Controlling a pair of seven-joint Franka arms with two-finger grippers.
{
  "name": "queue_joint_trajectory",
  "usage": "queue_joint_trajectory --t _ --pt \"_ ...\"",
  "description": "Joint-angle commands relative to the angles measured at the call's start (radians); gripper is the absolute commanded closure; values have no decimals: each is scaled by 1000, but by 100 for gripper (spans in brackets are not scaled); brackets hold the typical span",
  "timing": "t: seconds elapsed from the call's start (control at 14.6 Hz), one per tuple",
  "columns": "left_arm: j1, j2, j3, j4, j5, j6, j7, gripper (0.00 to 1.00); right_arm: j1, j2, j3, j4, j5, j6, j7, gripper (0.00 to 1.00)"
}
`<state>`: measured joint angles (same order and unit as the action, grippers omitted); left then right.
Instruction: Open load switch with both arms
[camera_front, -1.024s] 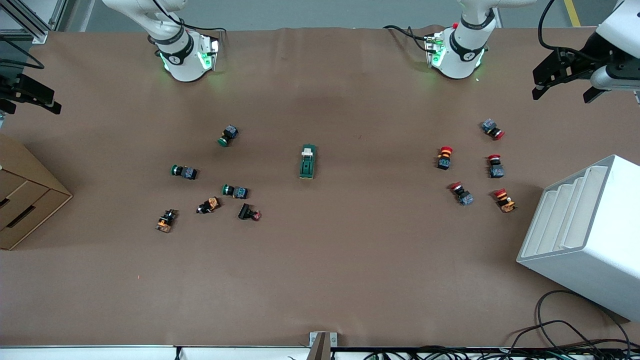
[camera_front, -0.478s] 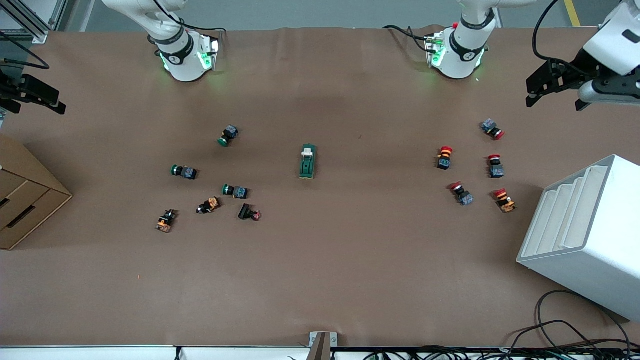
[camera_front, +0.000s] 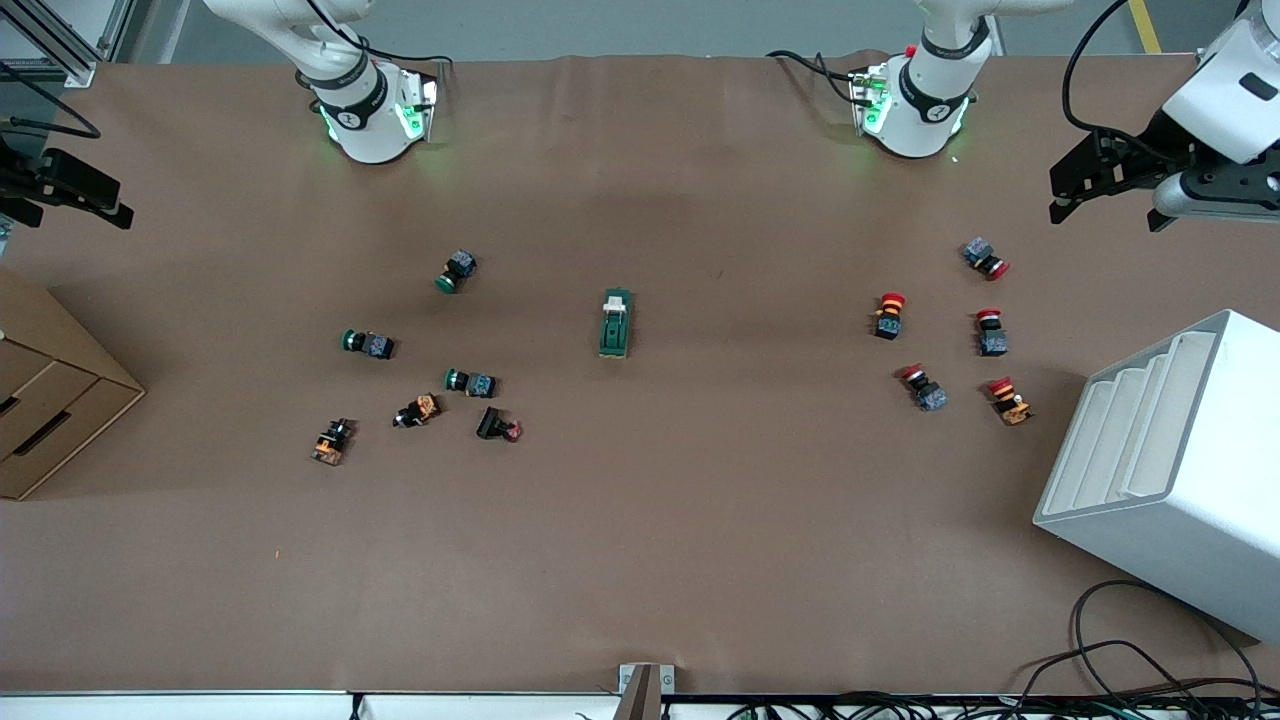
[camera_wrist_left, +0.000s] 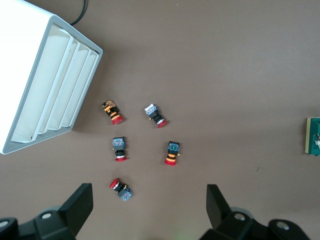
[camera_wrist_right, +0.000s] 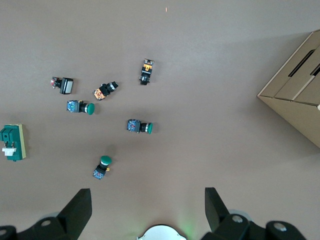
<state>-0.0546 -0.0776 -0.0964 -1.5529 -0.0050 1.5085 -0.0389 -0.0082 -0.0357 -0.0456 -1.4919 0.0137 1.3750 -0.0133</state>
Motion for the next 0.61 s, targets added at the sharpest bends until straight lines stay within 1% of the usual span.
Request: queue_joint_trajectory --t 0.0,0.55 --pt "6 -5 3 5 -3 2 5 0 5 -30 -3 -30 -4 4 13 0" --pt "5 -4 4 5 -1 -16 -7 0 8 -29 -2 -30 -4 1 15 0"
